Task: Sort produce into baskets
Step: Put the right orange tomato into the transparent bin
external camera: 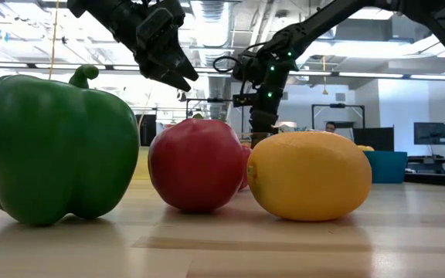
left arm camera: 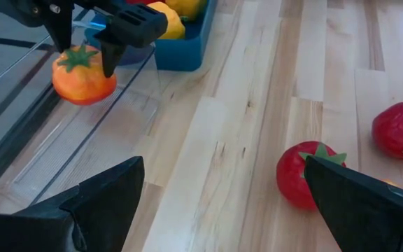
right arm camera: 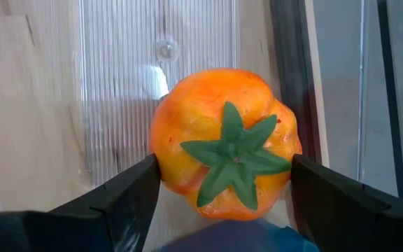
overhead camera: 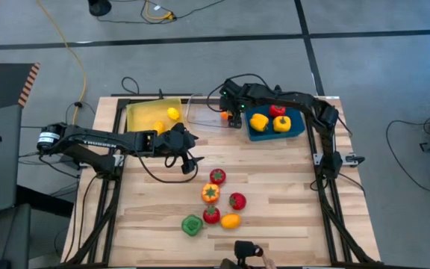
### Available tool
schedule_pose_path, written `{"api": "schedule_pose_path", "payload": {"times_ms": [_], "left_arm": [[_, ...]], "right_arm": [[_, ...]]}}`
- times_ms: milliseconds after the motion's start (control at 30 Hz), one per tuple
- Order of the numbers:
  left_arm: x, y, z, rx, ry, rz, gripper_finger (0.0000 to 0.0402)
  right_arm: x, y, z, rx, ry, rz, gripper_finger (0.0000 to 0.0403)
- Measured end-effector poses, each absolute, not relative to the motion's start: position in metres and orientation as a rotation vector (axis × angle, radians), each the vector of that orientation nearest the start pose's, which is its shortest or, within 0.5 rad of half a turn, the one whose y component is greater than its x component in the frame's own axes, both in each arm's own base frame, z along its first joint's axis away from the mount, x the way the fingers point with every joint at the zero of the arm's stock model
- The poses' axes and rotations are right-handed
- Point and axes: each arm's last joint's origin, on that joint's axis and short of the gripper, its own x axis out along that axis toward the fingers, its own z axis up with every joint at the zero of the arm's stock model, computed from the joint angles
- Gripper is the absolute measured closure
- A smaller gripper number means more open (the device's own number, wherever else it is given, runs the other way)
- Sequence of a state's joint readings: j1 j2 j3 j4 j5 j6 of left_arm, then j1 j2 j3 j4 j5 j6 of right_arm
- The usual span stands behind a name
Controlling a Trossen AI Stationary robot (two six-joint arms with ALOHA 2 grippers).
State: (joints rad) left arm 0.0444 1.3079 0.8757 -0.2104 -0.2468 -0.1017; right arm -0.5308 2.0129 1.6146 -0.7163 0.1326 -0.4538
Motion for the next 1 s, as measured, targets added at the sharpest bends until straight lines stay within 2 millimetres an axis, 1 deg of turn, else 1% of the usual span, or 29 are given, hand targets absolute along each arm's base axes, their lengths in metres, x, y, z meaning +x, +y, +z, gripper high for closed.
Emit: {"api": "schedule_pose_path", "payload": {"times_ms": [167,567,1000], "left_arm": [[0.2751,0.0193,0.2529,-0.032,0.626,0.313,0.0019],[0.2751,0.0193,0.2529,-0.032,0.626,0.313,0.0019],[0.2751,0.0193,0.2528,-0.032,0.627,0.313,0.0019]], "right_arm": [[0.3644,-0.2179,0.2158,-0.201,1.22,-0.301,0.0064],[0.3642,-0.218,0.216,-0.206,1.222,-0.298,0.0064],[0.3641,-0.218,0.2161,-0.213,1.223,-0.295,0.0046]]}}
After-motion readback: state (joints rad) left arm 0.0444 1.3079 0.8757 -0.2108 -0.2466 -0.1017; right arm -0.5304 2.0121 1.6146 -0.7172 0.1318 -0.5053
